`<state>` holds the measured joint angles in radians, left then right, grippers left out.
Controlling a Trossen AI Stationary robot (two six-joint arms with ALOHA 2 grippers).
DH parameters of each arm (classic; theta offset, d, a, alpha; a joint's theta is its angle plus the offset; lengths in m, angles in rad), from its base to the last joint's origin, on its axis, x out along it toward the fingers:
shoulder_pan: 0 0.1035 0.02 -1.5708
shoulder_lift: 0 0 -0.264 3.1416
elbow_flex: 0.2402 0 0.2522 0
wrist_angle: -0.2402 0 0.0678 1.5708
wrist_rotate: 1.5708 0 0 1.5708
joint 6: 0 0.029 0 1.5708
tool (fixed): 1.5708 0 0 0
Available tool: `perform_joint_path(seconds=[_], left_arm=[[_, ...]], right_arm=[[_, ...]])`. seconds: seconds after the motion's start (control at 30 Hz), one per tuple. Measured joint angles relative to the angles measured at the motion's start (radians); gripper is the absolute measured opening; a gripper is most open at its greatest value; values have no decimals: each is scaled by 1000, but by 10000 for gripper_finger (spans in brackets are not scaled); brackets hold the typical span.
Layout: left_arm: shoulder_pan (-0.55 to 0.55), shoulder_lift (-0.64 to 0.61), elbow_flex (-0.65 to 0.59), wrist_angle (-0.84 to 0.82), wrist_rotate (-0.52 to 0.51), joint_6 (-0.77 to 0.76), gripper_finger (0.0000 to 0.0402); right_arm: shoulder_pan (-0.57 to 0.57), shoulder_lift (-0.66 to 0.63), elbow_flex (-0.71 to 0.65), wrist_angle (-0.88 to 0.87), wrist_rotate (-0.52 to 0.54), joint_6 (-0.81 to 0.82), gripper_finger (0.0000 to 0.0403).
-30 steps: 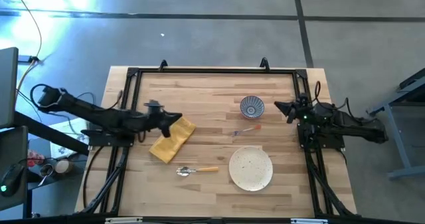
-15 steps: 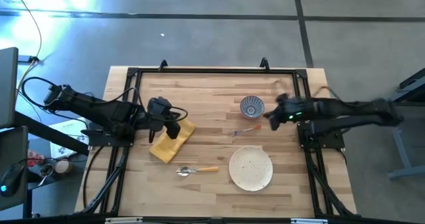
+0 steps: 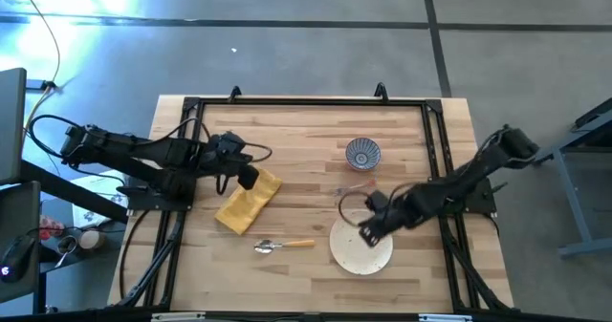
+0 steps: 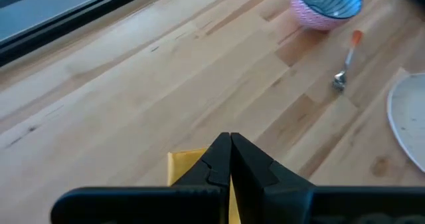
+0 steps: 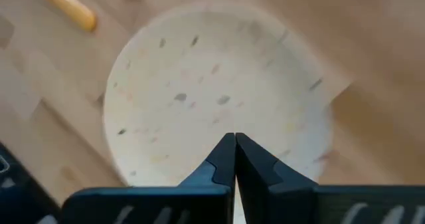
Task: Set table place
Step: Move the white patterned plate to the center of the table
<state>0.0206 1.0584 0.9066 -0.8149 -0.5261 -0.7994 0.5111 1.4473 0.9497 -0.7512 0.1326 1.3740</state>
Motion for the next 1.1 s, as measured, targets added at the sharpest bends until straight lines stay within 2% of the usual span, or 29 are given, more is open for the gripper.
perform_joint_path(seconds=[0.17,0.3,0.63,0.8,1.1], left_arm=[[80,0,0,1,64,94,0],[116,0,0,2,105,152,0],[123,0,0,2,139,217,0],[123,0,0,1,162,220,1],[123,0,0,-12,179,220,1]], right_arm=[[78,140,0,138,-23,167,0],[82,249,25,222,-70,188,0],[-12,460,262,28,-209,-164,0],[-82,501,302,33,-247,-354,0],[-281,503,301,89,-231,-647,0]])
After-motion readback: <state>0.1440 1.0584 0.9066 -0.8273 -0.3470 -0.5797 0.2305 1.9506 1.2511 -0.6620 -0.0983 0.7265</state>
